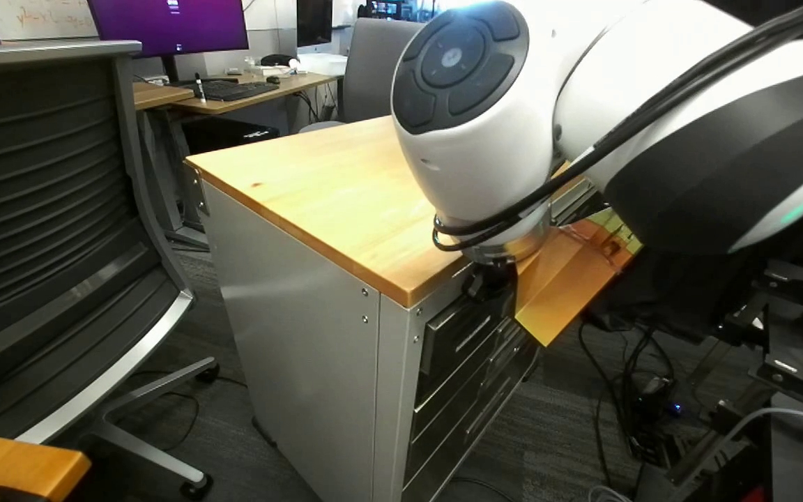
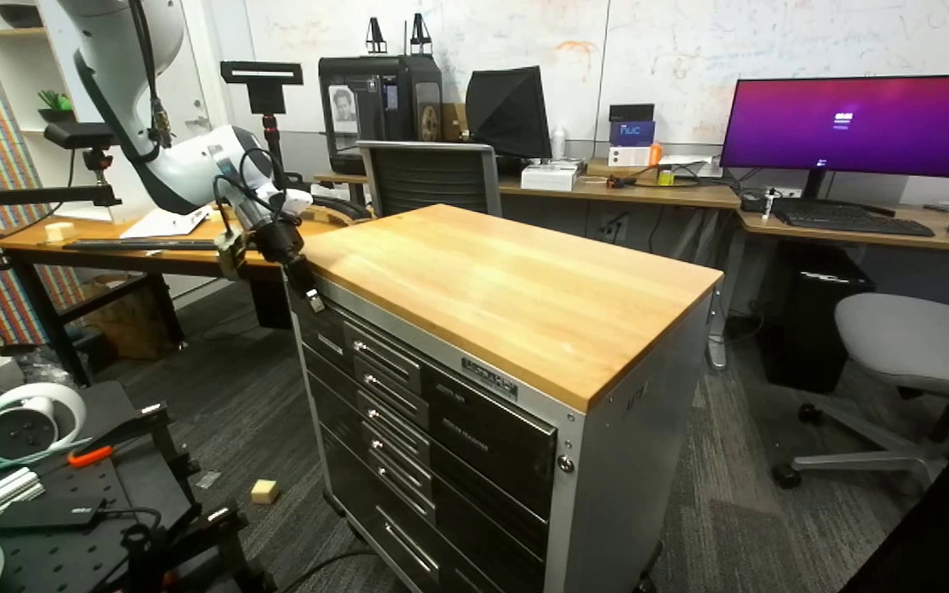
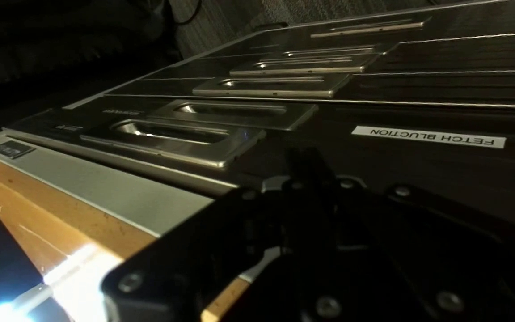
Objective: Put the screwdriver in the open drawer then close the drawer
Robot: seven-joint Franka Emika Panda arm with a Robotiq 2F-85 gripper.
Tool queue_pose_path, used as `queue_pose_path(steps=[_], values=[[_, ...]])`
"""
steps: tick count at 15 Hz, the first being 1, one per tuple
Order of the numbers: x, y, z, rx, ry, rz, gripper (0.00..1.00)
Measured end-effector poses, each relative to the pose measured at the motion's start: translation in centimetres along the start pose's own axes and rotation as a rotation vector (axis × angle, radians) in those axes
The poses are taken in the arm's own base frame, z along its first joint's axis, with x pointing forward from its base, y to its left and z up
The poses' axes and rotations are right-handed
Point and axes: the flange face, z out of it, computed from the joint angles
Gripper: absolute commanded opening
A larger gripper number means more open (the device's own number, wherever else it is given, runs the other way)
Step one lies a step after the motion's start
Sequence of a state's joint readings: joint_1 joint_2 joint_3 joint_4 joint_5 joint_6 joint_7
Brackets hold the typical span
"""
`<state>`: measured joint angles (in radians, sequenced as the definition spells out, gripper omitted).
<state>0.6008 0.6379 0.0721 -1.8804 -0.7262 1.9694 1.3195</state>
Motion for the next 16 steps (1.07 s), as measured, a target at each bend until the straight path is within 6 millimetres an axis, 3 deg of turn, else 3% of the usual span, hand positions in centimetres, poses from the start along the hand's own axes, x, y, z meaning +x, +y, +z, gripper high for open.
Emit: queue_pose_path(steps=[2,4,8,12,16], values=[[0.2,0.6,-1.2,0.029,-0.009,0.010,0.55],[0.8,2.5,-3.6,0.080,-0.029,0.016,0.71],[4.0,8.4,-10.0,0.217,-0.064,0.062,0.99],[6.6,15.3,-17.2,0.377,-0.077,0.030,1.00],[6.9,21.2,-24.0,0.471,-0.086,0.008,1.00]])
